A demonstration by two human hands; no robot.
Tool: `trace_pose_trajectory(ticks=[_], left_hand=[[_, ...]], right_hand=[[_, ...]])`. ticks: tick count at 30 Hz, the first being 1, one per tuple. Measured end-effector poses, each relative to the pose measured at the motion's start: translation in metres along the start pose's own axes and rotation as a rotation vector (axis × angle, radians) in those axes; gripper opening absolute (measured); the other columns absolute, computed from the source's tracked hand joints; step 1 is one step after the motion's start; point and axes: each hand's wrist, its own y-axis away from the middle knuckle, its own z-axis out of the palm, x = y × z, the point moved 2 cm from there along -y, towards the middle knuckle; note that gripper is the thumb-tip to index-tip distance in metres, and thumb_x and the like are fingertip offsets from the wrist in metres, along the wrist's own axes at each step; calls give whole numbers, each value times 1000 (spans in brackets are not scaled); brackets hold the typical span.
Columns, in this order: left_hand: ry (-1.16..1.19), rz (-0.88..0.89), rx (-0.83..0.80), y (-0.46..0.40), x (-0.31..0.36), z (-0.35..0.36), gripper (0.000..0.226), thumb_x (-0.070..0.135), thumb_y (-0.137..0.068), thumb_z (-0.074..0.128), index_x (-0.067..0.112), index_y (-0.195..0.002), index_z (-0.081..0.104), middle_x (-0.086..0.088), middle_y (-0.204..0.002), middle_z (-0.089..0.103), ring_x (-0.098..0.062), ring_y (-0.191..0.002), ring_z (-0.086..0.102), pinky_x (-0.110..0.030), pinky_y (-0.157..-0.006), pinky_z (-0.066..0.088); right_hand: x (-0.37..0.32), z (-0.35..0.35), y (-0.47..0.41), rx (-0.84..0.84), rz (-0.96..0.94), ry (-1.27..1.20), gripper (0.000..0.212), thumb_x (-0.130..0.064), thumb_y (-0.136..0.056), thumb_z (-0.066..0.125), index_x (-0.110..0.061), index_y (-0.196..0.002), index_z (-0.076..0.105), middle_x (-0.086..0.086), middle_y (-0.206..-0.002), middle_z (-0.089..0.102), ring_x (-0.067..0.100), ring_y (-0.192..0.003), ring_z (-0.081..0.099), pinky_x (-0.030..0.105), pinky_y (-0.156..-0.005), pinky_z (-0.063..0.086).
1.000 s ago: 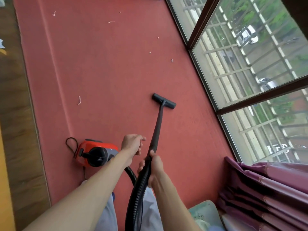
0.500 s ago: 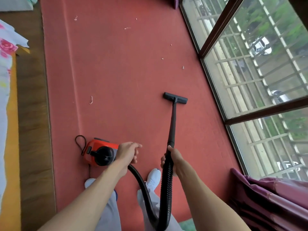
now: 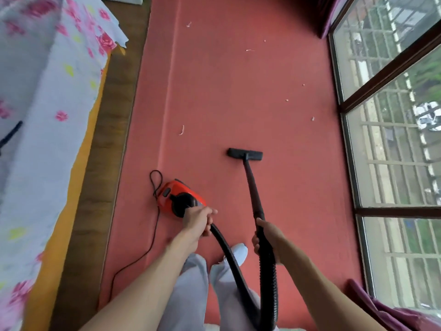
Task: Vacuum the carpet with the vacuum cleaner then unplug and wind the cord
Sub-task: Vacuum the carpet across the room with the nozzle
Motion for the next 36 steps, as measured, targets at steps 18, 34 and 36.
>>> trace_pose_trajectory(ticks=[18, 34, 36], left_hand=[[130, -49, 57, -7, -9, -123, 16, 4, -82, 52, 4, -76, 67, -4, -54, 45, -17, -40, 31, -17, -38, 27], [299, 38, 208, -80, 34, -240, 21, 5, -85, 48, 8, -79, 67, -1, -53, 48, -9, -34, 38, -22, -39, 36], [316, 28, 230, -87, 35, -250, 19, 7, -85, 49, 9, -81, 68, 0, -53, 48, -9, -35, 38, -23, -40, 38]], right_hand=[[12, 173, 14, 4, -88, 494, 27, -27, -96, 51, -3, -86, 47, 11, -44, 47, 22, -33, 45, 27, -38, 40], [-108, 319, -79, -5, -153, 345, 23, -29, -100, 47, -8, -98, 39, 9, -56, 42, 17, -27, 42, 22, -34, 41], [-132, 332, -93, -11, -162, 359, 24, -30, -101, 45, -8, -96, 39, 8, -54, 41, 16, -26, 41, 22, -33, 41]])
